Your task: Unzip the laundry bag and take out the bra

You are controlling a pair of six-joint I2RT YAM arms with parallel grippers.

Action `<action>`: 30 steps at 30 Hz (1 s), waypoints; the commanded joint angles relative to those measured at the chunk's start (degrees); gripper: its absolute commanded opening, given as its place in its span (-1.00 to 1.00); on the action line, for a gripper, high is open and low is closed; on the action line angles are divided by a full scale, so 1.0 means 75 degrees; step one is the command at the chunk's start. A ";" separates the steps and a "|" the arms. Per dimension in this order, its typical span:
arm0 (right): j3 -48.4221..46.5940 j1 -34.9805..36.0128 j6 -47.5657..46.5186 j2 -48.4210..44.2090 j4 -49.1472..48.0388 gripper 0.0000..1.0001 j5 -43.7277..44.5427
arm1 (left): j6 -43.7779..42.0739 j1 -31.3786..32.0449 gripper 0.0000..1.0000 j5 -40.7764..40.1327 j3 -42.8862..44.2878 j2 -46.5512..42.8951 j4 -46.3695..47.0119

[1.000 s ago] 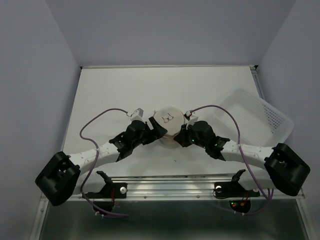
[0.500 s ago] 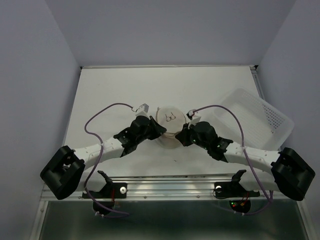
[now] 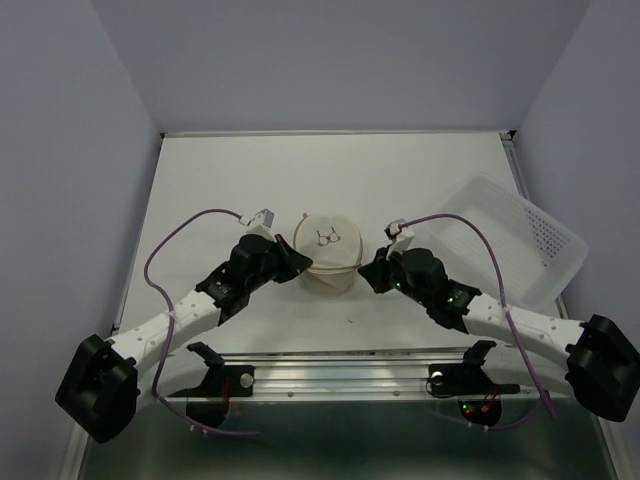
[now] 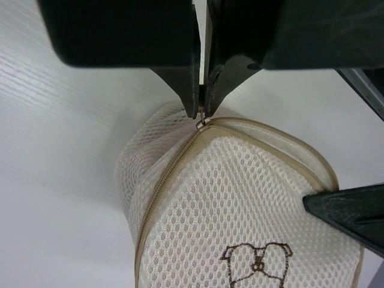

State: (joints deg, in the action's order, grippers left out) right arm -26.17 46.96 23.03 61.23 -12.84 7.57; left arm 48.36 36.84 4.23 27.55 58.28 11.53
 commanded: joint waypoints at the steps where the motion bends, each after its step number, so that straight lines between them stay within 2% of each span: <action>1: -0.0049 -0.0156 -0.0526 -0.0336 0.0470 -0.99 0.0456 | -0.0963 -0.0879 -1.00 -0.0646 -0.0111 -0.0049 -0.0635; 4: -0.0178 -0.0156 -0.0725 -0.0442 0.0563 -0.99 0.0000 | -0.1313 -0.1301 -1.00 -0.0611 0.0390 0.0488 -0.0635; 5: -0.0225 -0.0156 -0.0750 -0.0430 0.0598 -0.99 -0.0095 | -0.1408 -0.1361 -0.96 -0.0599 0.0544 0.0665 -0.0600; 6: -0.0271 -0.0156 -0.0750 -0.0395 0.0599 -0.99 -0.0223 | -0.1467 -0.1384 -0.83 -0.0355 0.0708 0.0852 -0.0542; 7: -0.0318 -0.0156 -0.0761 -0.0348 0.0599 -0.99 -0.0329 | -0.1502 -0.1396 -0.69 -0.0249 0.0860 0.1202 -0.0402; 9: -0.0412 -0.0156 -0.0692 -0.0173 0.0541 -0.99 -0.0599 | -0.1409 -0.1396 -0.08 0.0185 0.1236 0.1590 -0.0063; 10: -0.0424 -0.0156 -0.0656 -0.0114 0.0517 -0.99 -0.0681 | -0.1223 -0.1385 0.11 0.0430 0.1376 0.1662 0.0044; 14: -0.0448 -0.0156 -0.0481 0.0039 0.0318 -0.99 -0.0705 | -0.0836 -0.1222 0.80 0.0247 0.1460 0.1476 0.0209; 16: -0.0471 -0.0156 -0.0434 0.0144 0.0213 -0.99 -0.0740 | -0.0509 -0.0999 0.98 -0.0093 0.1262 0.1055 0.0174; 21: -0.0518 -0.0156 -0.0270 0.0437 -0.0057 -0.98 -0.0811 | 0.0113 -0.0402 0.98 -0.0819 0.0722 0.0234 0.0197; 24: -0.0541 -0.0156 -0.0141 0.0671 -0.0303 -0.99 -0.0857 | 0.0745 0.0382 0.98 -0.1243 0.0429 0.0034 0.0418; 27: -0.0541 -0.0156 -0.0047 0.0859 -0.0432 -0.99 -0.0939 | 0.0946 0.0700 0.98 -0.1431 0.0288 0.0209 0.0665; 30: -0.0541 -0.0156 0.0012 0.0929 -0.0561 -0.99 -0.0951 | 0.0924 0.0888 0.98 -0.1408 0.0428 0.0921 0.0795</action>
State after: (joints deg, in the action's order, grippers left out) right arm -27.70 46.09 21.93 67.92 -12.49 1.23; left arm 53.34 42.44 -3.40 30.72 61.21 14.15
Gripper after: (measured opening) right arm 0.045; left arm 0.986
